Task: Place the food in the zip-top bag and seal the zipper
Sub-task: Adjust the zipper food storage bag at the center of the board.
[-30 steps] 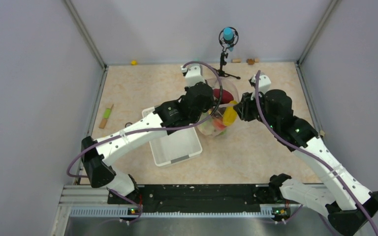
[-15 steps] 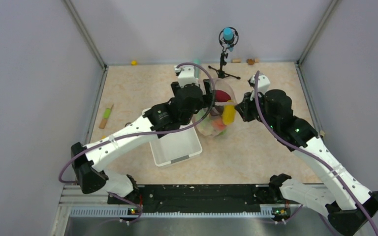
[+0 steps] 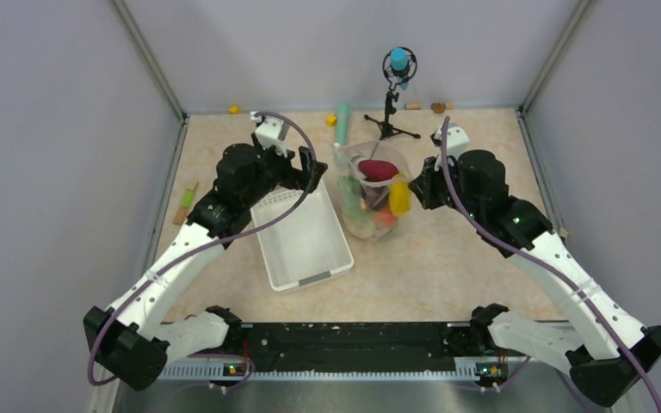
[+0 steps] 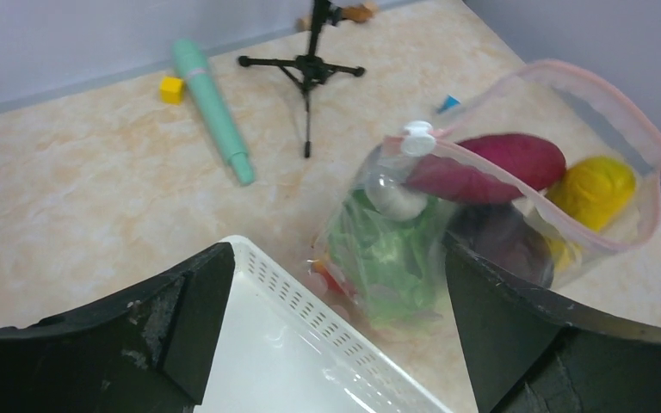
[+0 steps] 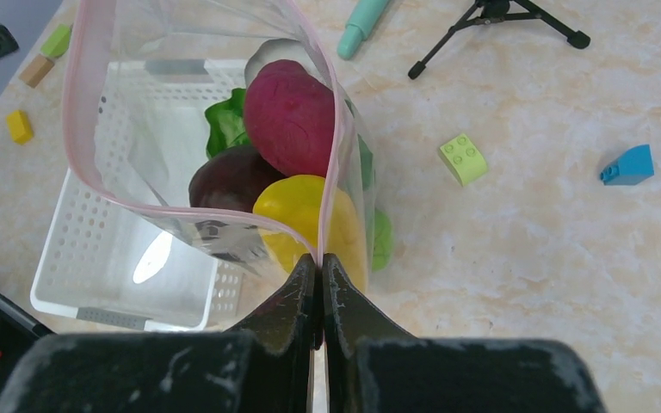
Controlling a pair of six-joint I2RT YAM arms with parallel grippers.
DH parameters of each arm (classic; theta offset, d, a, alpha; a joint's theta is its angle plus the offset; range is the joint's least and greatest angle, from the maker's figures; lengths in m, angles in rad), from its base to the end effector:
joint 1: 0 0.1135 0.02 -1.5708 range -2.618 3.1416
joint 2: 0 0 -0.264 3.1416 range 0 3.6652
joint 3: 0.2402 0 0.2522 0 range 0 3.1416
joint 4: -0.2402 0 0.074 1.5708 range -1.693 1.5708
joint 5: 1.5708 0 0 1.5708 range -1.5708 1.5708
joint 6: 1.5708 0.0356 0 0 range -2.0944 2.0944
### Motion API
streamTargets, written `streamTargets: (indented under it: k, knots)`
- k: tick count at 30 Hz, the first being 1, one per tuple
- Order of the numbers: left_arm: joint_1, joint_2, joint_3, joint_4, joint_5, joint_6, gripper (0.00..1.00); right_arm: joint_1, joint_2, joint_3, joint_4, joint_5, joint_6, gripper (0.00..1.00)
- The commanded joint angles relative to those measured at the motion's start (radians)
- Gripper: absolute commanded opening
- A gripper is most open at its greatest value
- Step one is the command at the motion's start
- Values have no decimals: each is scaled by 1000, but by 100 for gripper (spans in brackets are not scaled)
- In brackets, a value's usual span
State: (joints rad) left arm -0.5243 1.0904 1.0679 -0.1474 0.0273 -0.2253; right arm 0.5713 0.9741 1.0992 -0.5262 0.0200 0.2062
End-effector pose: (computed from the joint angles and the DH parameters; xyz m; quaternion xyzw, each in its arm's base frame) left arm 0.2179 -0.1271 0.3836 0.1226 0.7546 -0.2457 0.5959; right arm 0.1754 0.1119 0.3792 -0.1459 0.8209 0.2015 0.5140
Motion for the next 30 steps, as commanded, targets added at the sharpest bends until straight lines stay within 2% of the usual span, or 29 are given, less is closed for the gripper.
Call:
streamTargets:
  k: [1,5,8,12,17,21,30]
  knots:
    - [74,36,-71,188,431,164,97,-7,20,65,0,-2,9,0]
    - [123,85,-108,315,609,197,97,-7,18,61,-3,10,1,0]
    - [149,151,-79,373,666,199,97,-6,17,61,-5,6,-3,0]
    - [177,254,20,313,808,265,96,-7,11,57,-8,-14,-9,0]
    - [186,332,72,332,869,300,93,-7,10,60,-5,-28,-13,0]
    - [196,355,79,365,942,316,87,-8,3,51,-6,-41,-17,0]
    - [197,374,64,480,1091,310,63,-7,8,58,2,-25,-1,0]
